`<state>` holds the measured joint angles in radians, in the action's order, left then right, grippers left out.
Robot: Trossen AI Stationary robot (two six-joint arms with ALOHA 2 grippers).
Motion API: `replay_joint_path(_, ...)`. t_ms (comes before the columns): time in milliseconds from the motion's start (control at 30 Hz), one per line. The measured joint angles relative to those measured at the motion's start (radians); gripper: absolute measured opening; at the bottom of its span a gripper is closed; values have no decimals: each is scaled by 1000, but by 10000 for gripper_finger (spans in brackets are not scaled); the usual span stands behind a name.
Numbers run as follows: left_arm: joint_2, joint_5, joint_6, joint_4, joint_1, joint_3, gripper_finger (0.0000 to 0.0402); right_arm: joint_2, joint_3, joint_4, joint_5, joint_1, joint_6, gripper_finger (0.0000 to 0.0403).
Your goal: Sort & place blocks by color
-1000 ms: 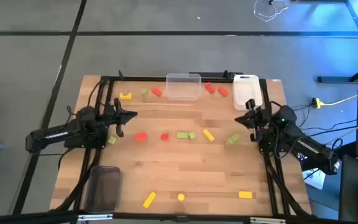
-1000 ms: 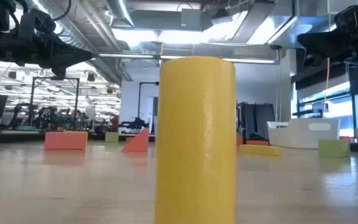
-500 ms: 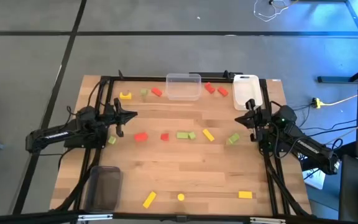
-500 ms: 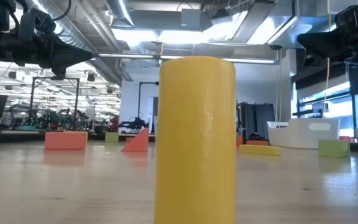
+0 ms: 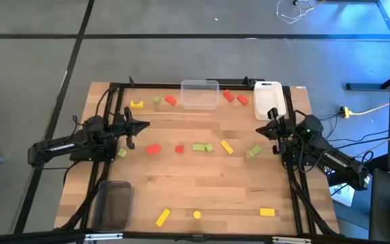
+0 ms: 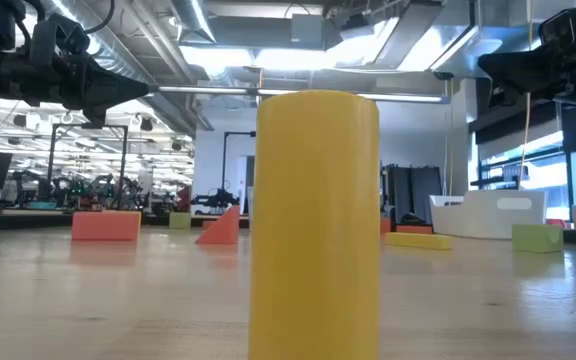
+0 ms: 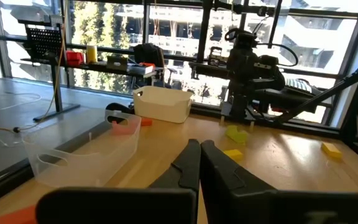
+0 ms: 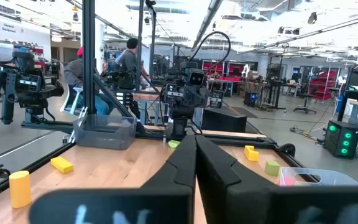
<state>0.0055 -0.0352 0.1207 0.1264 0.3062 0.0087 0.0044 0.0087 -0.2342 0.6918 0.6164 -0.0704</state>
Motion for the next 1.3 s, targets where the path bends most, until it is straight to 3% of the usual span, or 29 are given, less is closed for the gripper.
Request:
replay_joint_path(433, 0, 0, 0, 0, 0, 0, 0, 0, 0, 0, 0, 0, -8, 12)
replay_joint_path(567, 0, 0, 0, 0, 0, 0, 0, 0, 0, -2, -1, 0, -150, 12)
replay_joint_path(767, 0, 0, 0, 0, 0, 0, 0, 0, 0, -35, -30, 0, -230, 11)
replay_joint_path(933, 0, 0, 0, 0, 0, 0, 0, 1, 70, -3, -87, 0, -340, 3)
replay_joint_path(1067, 0, 0, 0, 0, 0, 0, 0, 32, 206, 160, -88, 0, -320, 2)
replay_joint_path(1300, 0, 0, 0, 0, 0, 0, 0, 211, 514, 644, -94, 0, -134, 1)
